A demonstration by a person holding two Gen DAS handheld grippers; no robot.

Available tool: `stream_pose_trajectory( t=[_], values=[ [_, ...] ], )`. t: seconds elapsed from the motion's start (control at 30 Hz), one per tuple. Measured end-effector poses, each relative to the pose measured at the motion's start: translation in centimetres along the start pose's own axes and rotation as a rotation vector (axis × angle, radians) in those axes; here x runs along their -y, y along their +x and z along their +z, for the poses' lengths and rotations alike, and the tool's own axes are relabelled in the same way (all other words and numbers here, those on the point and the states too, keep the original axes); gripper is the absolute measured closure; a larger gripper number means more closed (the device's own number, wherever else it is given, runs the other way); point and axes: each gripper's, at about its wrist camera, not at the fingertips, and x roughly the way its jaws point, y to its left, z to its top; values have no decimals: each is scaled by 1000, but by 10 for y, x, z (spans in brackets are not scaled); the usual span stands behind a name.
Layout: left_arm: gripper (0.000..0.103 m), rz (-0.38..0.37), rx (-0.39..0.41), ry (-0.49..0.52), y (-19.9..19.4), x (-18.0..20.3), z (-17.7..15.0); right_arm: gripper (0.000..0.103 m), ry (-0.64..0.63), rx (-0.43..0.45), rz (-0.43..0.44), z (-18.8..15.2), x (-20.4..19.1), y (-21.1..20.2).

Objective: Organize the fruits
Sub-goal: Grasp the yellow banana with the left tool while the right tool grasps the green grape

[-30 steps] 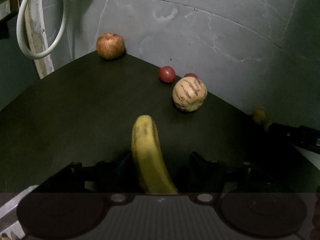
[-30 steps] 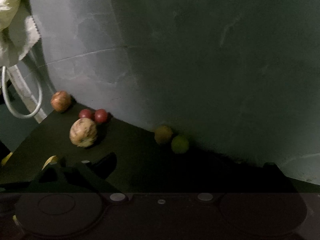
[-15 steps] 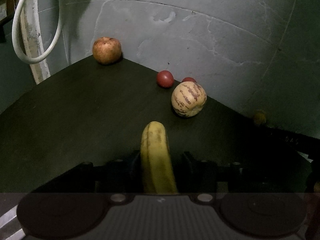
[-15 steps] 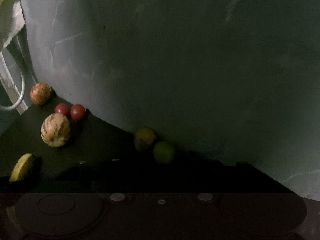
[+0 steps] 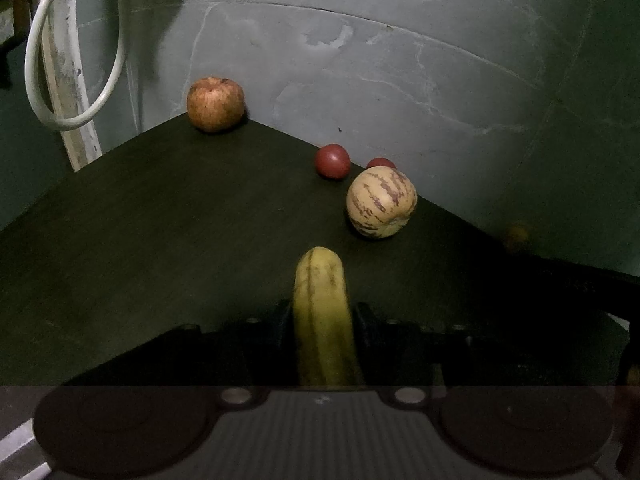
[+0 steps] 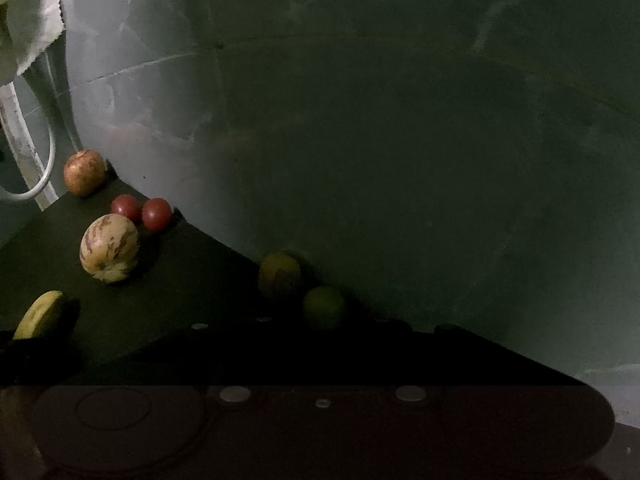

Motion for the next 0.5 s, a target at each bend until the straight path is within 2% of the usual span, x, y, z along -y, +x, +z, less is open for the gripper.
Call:
stream_pose_trajectory(
  t=[0.3, 0.5],
  values=[
    [69, -10, -3, -24, -10, 2, -4, 79, -19, 6, 61, -2, -7, -32],
    [70, -8, 25, -38, -30, 7, -3, 79, -25, 20, 116, -3, -14, -63]
  ],
)
